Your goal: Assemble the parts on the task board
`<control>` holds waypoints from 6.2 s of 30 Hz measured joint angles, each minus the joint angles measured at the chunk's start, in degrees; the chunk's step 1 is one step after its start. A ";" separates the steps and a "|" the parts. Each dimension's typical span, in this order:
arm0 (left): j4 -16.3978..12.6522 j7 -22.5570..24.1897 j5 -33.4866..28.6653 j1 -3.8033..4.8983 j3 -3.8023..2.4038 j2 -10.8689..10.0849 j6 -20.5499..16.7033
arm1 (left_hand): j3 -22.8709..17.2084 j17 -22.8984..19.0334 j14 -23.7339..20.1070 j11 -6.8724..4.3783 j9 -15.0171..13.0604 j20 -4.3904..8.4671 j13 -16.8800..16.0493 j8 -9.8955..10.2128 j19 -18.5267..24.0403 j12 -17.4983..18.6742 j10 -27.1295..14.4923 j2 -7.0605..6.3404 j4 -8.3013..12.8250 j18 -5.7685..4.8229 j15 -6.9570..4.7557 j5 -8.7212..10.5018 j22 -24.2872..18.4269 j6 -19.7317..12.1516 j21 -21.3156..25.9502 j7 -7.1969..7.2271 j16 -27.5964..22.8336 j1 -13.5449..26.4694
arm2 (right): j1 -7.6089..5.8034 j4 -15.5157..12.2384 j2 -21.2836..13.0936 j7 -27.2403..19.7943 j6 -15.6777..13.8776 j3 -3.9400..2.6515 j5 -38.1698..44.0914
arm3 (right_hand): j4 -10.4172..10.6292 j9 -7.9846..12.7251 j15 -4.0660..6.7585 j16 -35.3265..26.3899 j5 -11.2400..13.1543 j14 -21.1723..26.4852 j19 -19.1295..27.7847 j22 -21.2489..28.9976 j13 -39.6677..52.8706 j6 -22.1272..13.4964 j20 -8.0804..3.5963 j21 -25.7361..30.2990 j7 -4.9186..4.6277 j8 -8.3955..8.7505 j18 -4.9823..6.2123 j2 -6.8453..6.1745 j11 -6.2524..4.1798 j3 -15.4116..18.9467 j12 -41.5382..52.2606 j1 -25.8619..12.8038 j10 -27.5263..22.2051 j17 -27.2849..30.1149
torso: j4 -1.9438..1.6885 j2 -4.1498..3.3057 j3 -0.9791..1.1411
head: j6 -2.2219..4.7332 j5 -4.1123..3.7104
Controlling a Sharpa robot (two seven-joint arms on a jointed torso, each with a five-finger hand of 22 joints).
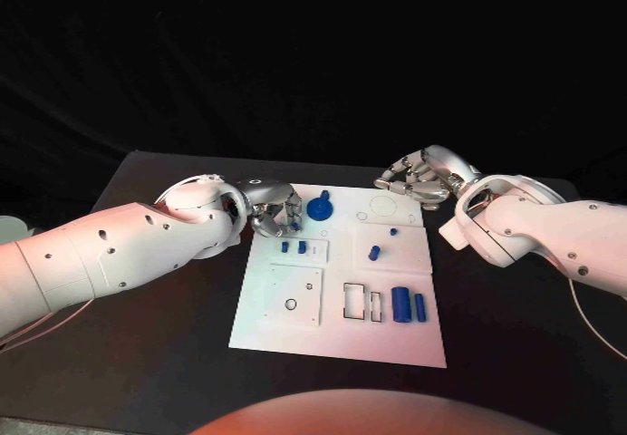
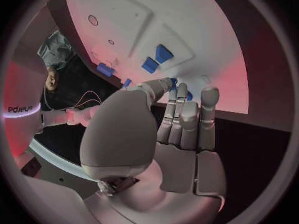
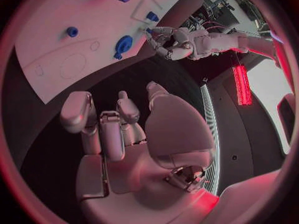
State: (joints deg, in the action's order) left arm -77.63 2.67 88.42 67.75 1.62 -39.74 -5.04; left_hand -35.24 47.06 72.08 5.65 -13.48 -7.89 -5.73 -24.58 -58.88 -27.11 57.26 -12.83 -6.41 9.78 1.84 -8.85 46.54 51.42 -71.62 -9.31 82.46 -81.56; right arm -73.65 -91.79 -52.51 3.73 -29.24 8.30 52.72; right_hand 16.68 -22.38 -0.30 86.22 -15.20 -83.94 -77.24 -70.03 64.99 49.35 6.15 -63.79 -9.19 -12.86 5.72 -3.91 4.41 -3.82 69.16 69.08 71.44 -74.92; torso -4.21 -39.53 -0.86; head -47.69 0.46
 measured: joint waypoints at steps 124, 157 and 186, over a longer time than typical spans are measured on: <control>-0.58 0.03 -24.41 -0.40 -2.38 -6.36 -3.08 | 5.69 -26.47 -18.26 3.89 1.61 -2.51 -0.51 7.84 11.06 1.46 -10.74 -1.01 -0.88 -0.01 3.32 0.21 -16.93 -7.14 16.92 -2.31 -18.82 0.67 | 0.16 2.44 -1.46 -0.31 8.36 0.02 10.54 | -1.00 1.08 -0.93 -3.01 6.96 -0.10 1.32 0.83 -47.52 -1.21 0.74 3.78 0.17 -1.10 0.00 -9.93 0.58 -13.88 -48.39 17.13 -12.72 0.02 | 0.31 0.40 0.00 | 0.75 -1.59; -5.93 20.04 -80.09 -0.49 -2.66 -11.27 1.76 | 9.29 -27.76 -18.53 2.86 1.11 -2.05 -0.14 3.04 7.78 -4.84 -8.19 2.58 -2.52 -0.02 2.78 -0.03 -21.61 -5.84 23.14 -2.34 -22.57 -2.28 | 4.19 2.11 0.61 5.34 15.35 0.02 41.65 | -0.56 2.54 0.12 -3.99 6.39 -0.10 0.91 0.42 -57.96 2.36 -0.12 4.67 0.65 -1.33 0.00 -11.39 0.09 -18.27 -54.90 15.89 -8.67 0.76 | 0.15 0.35 -0.01 | 0.70 -3.10; -6.07 20.59 -81.07 -0.51 -2.66 -11.52 2.09 | 8.98 -27.77 -18.53 2.86 1.16 -2.05 -0.05 3.05 7.79 -4.63 -8.19 2.58 -2.52 -0.03 2.78 -0.03 -21.62 -5.84 23.14 -2.34 -22.57 -2.28 | 6.01 3.89 2.57 6.83 13.42 -0.37 43.82 | -4.27 -0.37 0.12 -6.43 12.14 -0.09 2.36 2.44 -60.81 6.89 -0.51 9.59 0.51 -4.66 0.92 -7.04 -0.21 -30.53 -60.35 14.82 -4.27 4.73 | 0.22 0.36 0.02 | 0.49 -3.05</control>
State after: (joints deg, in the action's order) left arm -83.69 23.26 7.35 67.25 -1.03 -51.26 -2.96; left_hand -26.26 19.29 53.55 8.51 -12.32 -9.94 -5.77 -21.53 -51.09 -31.73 49.06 -10.25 -8.93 9.75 4.62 -8.88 24.91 45.58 -48.48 -11.65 59.89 -83.85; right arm -67.64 -87.90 -49.94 10.55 -15.82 7.93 96.54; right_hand 12.41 -22.75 -0.19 79.78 -3.06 -84.03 -74.88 -67.59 4.18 56.24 5.64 -54.20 -8.68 -17.51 6.63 -10.95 4.20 -34.35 8.81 83.89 67.18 -70.19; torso -3.99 -39.17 -0.85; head -47.20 -2.59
